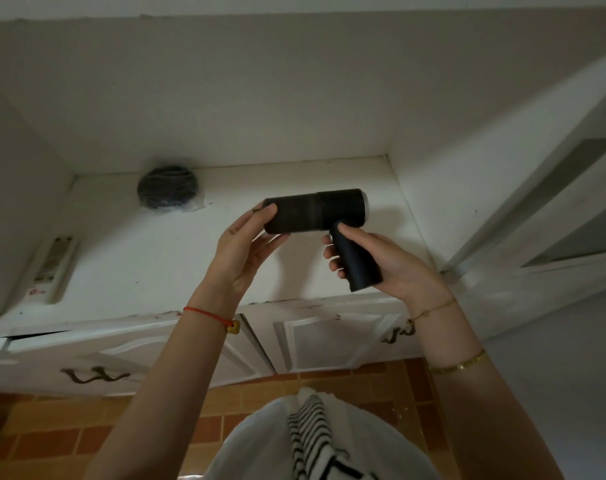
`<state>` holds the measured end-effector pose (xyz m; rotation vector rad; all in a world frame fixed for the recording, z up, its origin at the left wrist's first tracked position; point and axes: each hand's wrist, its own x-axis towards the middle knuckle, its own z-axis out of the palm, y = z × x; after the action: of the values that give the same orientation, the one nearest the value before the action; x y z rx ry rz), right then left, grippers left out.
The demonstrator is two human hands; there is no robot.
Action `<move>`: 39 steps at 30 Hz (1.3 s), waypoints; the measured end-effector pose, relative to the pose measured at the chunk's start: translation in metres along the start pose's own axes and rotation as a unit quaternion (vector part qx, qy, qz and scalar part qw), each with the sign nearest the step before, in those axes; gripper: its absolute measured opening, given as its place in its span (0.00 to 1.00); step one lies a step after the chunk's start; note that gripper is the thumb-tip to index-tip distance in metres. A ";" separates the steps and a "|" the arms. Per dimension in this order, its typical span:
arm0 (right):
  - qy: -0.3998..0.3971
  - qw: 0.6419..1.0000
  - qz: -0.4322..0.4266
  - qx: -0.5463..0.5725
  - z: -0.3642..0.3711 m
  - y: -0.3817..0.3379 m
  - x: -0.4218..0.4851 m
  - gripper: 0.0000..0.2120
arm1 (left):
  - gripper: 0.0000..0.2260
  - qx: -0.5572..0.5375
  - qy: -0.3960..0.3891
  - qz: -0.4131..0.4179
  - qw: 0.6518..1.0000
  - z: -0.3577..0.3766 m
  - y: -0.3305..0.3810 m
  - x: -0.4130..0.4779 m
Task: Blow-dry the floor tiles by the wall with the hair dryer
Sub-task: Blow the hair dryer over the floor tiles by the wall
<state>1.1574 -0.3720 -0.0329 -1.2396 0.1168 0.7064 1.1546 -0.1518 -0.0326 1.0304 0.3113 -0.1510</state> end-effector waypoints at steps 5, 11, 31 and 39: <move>-0.010 1.000 0.021 0.012 0.012 0.006 -0.003 0.12 | 0.16 0.004 -0.013 -0.007 1.000 -0.005 -0.004 -0.010; 0.020 1.000 0.008 0.021 0.016 0.014 -0.012 0.11 | 0.17 0.013 -0.039 -0.031 0.999 -0.004 -0.009 -0.009; 0.216 0.950 -0.109 0.197 -0.014 0.099 -0.141 0.12 | 0.22 0.136 -0.278 -0.184 0.933 0.082 -0.075 -0.030; 0.261 0.924 -0.153 0.235 -0.020 0.137 -0.195 0.12 | 0.15 0.165 -0.329 -0.206 0.907 0.112 -0.111 -0.063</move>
<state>0.9349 -0.4539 -0.0652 -0.9217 0.4940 0.0485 1.0854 -0.3056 -0.0497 1.1710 -0.1272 -0.9417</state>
